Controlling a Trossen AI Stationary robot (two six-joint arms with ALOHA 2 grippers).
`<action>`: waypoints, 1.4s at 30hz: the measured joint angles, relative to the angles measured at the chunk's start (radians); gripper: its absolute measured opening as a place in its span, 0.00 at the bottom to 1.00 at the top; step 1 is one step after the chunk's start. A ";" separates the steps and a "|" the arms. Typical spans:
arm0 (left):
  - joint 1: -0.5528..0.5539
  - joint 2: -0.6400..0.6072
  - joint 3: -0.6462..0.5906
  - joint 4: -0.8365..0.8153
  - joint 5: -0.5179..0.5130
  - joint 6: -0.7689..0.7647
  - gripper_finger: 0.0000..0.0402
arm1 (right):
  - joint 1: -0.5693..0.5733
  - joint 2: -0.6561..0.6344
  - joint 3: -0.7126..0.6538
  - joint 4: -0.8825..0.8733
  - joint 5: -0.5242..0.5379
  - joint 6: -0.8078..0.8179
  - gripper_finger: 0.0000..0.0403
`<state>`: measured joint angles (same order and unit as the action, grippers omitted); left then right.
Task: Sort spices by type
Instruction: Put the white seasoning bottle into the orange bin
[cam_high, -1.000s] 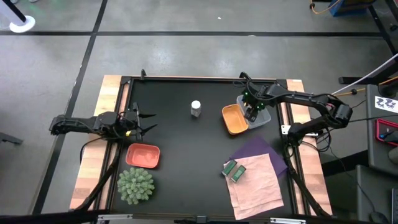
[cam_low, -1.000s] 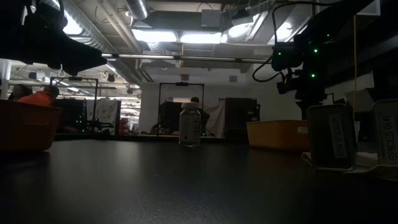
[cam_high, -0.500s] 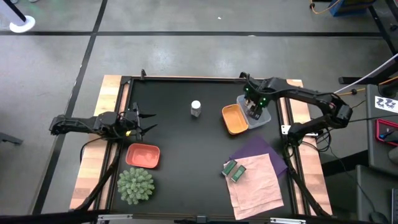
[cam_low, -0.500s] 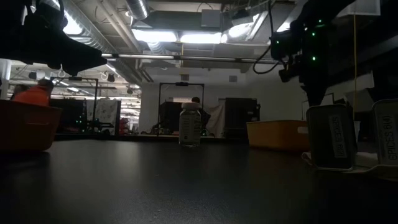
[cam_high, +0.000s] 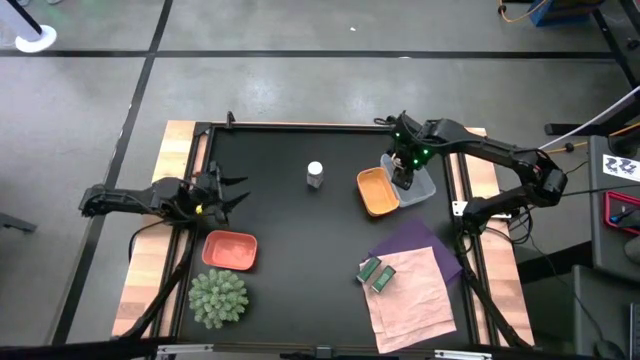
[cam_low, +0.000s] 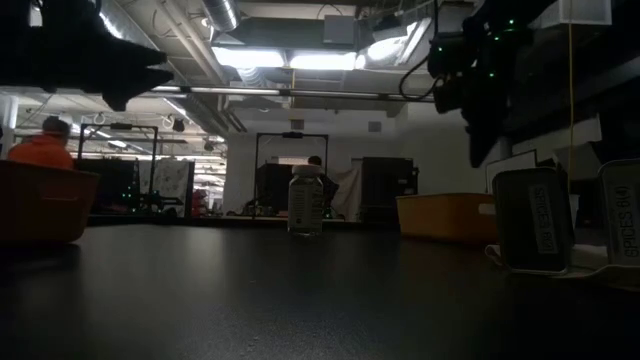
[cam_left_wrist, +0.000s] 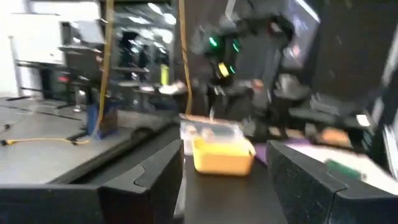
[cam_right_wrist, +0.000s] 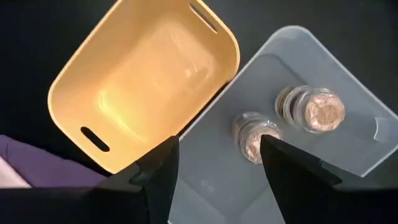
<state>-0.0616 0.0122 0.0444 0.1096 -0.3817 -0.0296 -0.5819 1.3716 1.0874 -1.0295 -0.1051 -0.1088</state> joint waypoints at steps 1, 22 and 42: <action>0.000 0.006 0.000 0.025 -0.027 -0.008 0.54 | 0.000 0.000 0.000 0.005 0.000 -0.003 0.56; 0.156 0.728 0.033 0.514 -0.083 -0.142 0.54 | 0.000 0.000 0.000 0.095 0.000 -0.009 0.56; 0.157 1.165 0.327 0.589 -0.075 0.097 0.54 | 0.000 0.000 0.000 0.097 -0.001 -0.031 0.56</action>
<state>0.0956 1.1772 0.3716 0.6985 -0.4568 0.0678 -0.5819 1.3716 1.0874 -0.9329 -0.1057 -0.1402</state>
